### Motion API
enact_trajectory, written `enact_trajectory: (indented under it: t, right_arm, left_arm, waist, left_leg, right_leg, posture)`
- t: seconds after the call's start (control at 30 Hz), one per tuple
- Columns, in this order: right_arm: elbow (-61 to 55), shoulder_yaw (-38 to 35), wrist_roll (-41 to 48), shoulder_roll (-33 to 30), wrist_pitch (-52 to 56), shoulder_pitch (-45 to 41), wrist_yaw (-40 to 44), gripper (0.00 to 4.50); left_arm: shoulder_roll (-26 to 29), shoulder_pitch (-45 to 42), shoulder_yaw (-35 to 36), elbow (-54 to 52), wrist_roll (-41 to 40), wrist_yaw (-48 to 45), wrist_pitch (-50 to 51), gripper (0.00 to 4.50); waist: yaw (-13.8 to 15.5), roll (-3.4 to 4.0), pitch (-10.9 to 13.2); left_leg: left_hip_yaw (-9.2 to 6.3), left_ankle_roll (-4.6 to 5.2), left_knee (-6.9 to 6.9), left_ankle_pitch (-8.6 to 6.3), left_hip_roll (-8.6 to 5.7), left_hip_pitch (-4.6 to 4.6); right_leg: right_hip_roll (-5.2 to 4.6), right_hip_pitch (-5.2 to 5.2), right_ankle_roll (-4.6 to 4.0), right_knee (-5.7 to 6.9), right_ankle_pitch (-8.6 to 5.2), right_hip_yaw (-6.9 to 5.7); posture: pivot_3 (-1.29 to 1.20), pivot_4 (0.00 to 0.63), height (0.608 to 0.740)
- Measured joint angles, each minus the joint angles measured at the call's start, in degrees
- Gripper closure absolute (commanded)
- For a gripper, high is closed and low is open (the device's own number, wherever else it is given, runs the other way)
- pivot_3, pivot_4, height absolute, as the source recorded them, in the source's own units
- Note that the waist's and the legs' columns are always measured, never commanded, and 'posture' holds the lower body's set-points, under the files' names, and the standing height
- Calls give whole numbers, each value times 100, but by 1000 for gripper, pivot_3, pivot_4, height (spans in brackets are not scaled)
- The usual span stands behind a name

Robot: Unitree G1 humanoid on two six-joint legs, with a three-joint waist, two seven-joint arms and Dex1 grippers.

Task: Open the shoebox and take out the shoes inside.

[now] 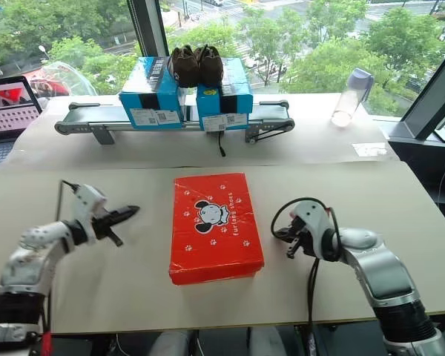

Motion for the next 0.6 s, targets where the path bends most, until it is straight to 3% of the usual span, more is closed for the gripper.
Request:
enact_trajectory:
  t: [0.2, 0.33, 0.47, 0.6]
  right_arm:
    - [654, -132, -88, -691, -578, -191, 489, 4448]
    - [595, -346, 304, -1116, -612, -199, 1149, 4500]
    - [513, -457, 537, -1263, -603, -262, 1510, 4500]
    - [529, -316, 534, -928, -811, -546, 1547, 4500]
  left_arm:
    - [474, -284, 52, -510, -759, -790, 669, 4500]
    - [1162, -272, 221, -1504, -1699, -1491, 1596, 3594]
    - [2101, -325, 503, -2174, -2564, -1935, 2696, 2153]
    - [2782, -874, 376, -2701, -3004, -2123, 3374, 823]
  waist:
    - [8, -2, 14]
    - [-29, 0, 23]
    - [-67, 1, 29]
    - [-52, -3, 34]
  left_leg:
    - [0, 0, 2, 0, -1, -11]
    - [1, 0, -1, 0, 4, -6]
    - [5, 0, 1, 0, 17, 2]
    - [8, -1, 3, 0, 31, 0]
  right_leg:
    - [-1, -6, 4, 0, 3, 1]
    - [1, -5, 2, 2, 0, 2]
    - [12, -4, -2, 10, -3, 2]
    - [24, -4, -4, 6, -3, -2]
  posture:
    - [0, 150, 740]
    - [0, 150, 740]
    - [0, 150, 740]
    - [0, 150, 740]
